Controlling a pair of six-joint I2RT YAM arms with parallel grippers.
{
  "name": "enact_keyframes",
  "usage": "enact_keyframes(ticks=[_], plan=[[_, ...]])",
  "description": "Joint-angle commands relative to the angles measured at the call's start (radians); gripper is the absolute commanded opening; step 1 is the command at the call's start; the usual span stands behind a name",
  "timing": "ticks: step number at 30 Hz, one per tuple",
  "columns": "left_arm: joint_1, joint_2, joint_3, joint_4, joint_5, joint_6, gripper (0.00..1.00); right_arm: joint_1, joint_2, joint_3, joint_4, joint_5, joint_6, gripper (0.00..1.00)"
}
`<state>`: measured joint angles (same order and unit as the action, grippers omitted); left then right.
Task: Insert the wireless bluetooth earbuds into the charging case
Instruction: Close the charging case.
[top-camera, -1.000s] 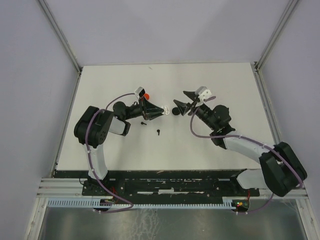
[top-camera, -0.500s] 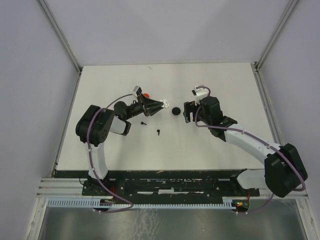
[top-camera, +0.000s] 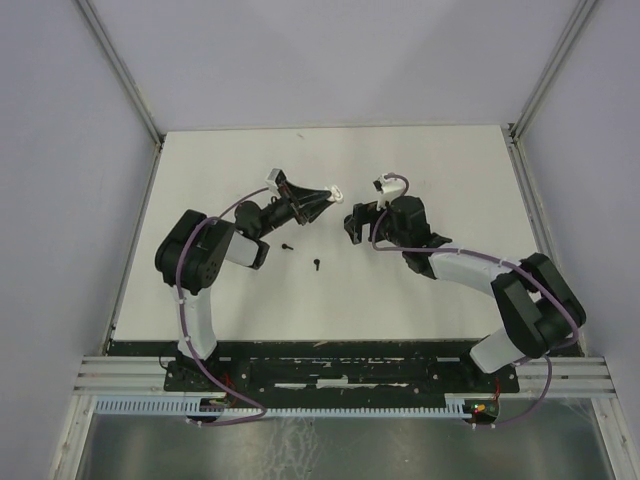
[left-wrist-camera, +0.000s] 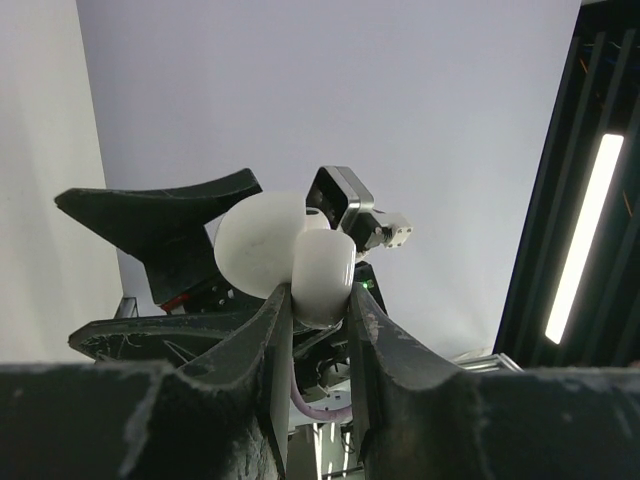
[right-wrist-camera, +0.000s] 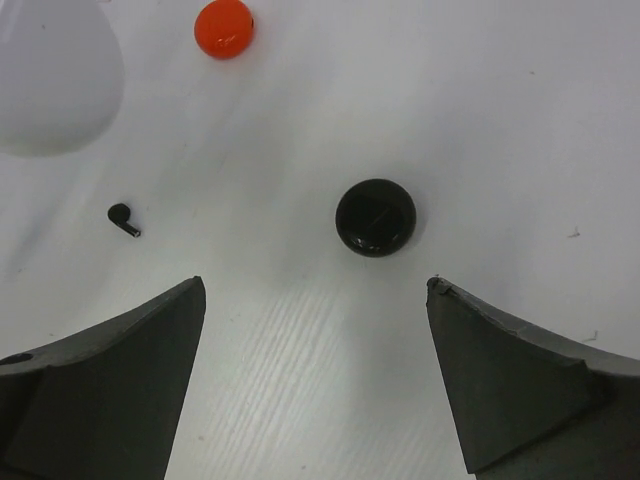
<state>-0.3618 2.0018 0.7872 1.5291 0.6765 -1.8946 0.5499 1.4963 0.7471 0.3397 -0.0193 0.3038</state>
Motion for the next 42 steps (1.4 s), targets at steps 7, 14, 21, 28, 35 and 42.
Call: enact_keyframes(ticks=[7, 14, 21, 28, 35, 42], plan=[[-0.018, -0.022, -0.019, 0.2, -0.04, -0.036, 0.03, 0.007, 0.135, 0.04, 0.366, -0.094, 0.117, 0.99], [-0.022, -0.012, -0.036, 0.2, -0.032, -0.032, 0.03, 0.008, 0.165, 0.047, 0.438, -0.083, 0.119, 0.99], [-0.021, -0.006, -0.049, 0.201, -0.024, -0.029, 0.03, 0.008, 0.193, 0.047, 0.502, -0.048, 0.116, 0.99], [-0.021, 0.004, -0.065, 0.201, -0.02, -0.022, 0.03, 0.006, 0.176, 0.038, 0.515, -0.008, 0.087, 0.99], [-0.018, 0.018, -0.076, 0.201, -0.018, -0.014, 0.03, 0.006, 0.136, 0.04, 0.455, 0.029, 0.045, 0.99], [0.027, 0.092, 0.012, 0.116, -0.007, 0.044, 0.03, 0.006, 0.008, 0.09, 0.04, 0.267, 0.063, 0.99]])
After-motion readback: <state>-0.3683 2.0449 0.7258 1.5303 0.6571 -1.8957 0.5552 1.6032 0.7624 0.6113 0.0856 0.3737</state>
